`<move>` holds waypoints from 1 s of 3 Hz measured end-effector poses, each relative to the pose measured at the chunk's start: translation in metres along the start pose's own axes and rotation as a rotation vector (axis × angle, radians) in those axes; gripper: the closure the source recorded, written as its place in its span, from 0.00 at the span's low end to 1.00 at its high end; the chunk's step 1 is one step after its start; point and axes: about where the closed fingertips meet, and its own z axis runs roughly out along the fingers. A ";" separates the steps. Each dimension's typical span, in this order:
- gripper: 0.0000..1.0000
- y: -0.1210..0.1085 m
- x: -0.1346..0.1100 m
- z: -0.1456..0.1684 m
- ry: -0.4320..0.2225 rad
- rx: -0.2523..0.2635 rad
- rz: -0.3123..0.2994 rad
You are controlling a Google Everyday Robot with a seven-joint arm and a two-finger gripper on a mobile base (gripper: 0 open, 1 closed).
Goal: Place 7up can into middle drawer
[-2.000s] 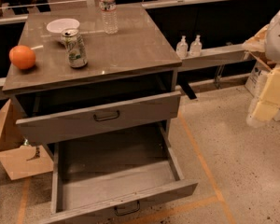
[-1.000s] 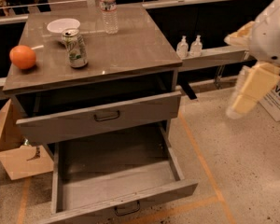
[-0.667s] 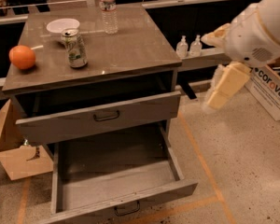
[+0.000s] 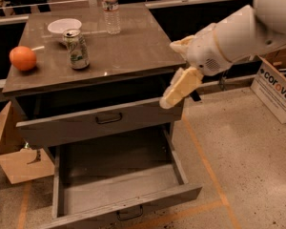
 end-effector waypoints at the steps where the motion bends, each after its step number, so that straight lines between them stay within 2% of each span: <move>1: 0.00 -0.023 -0.020 0.042 -0.076 0.069 0.068; 2: 0.00 -0.022 -0.020 0.042 -0.075 0.066 0.067; 3: 0.00 -0.027 -0.025 0.055 -0.105 0.078 0.076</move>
Offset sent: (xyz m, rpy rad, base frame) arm 0.0264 0.0303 -0.0147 0.0697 -0.0064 -0.0446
